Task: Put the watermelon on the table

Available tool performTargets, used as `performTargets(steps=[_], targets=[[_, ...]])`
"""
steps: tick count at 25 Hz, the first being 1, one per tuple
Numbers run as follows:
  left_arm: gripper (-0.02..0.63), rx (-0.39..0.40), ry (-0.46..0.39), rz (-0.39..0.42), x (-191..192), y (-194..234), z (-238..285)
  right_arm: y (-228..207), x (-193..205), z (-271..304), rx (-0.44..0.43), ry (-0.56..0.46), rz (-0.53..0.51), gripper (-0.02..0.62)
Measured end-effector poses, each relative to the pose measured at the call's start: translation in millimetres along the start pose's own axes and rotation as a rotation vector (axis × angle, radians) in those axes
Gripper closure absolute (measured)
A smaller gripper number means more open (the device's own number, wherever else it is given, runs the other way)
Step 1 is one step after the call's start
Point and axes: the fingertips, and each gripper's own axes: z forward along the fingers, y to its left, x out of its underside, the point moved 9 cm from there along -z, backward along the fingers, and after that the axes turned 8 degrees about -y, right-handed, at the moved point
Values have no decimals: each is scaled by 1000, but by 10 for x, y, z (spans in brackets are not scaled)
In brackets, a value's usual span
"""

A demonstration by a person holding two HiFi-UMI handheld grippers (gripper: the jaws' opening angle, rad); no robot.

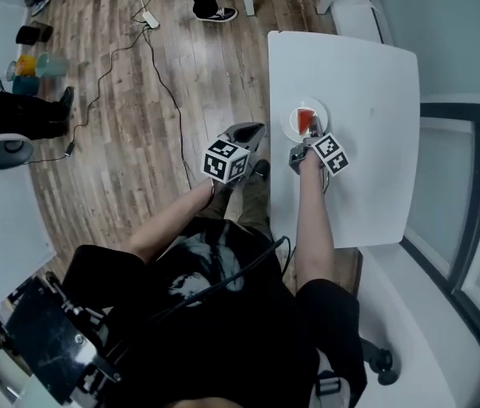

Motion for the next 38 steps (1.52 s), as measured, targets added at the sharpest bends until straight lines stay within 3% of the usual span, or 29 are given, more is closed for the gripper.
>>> performTargets(steps=[4, 7, 9, 14, 15, 20, 23, 27, 32, 38], targets=[[601, 2, 0, 8, -64, -83, -92, 160, -98, -55, 39, 2, -401, 537], [601, 18, -6, 9, -125, -141, -107, 251, -120, -38, 2, -31, -592, 523], [601, 25, -3, 10, -134, -157, -96, 296, -108, -52, -6, -62, -668, 517], [601, 28, -1, 14, -102, -134, -102, 127, -2, -46, 57, -94, -675, 484], [601, 29, -2, 14, -103, -127, -109, 98, 18, -42, 91, -80, -726, 437], [601, 28, -5, 6, -121, -131, -151, -4, 180, -35, 122, 58, -988, 424], [601, 37, -7, 13, -118, -189, -180, 67, 119, -206, 110, -1, -992, 425], [601, 64, -18, 43, -142, -276, -235, 393, 44, -714, -13, -139, -995, 426], [601, 110, -46, 148, -215, -470, -331, 850, 36, -1514, -82, -254, -987, 577], [601, 141, -80, 307, -234, -855, -520, 1073, 131, -2214, -136, -277, -899, 583]])
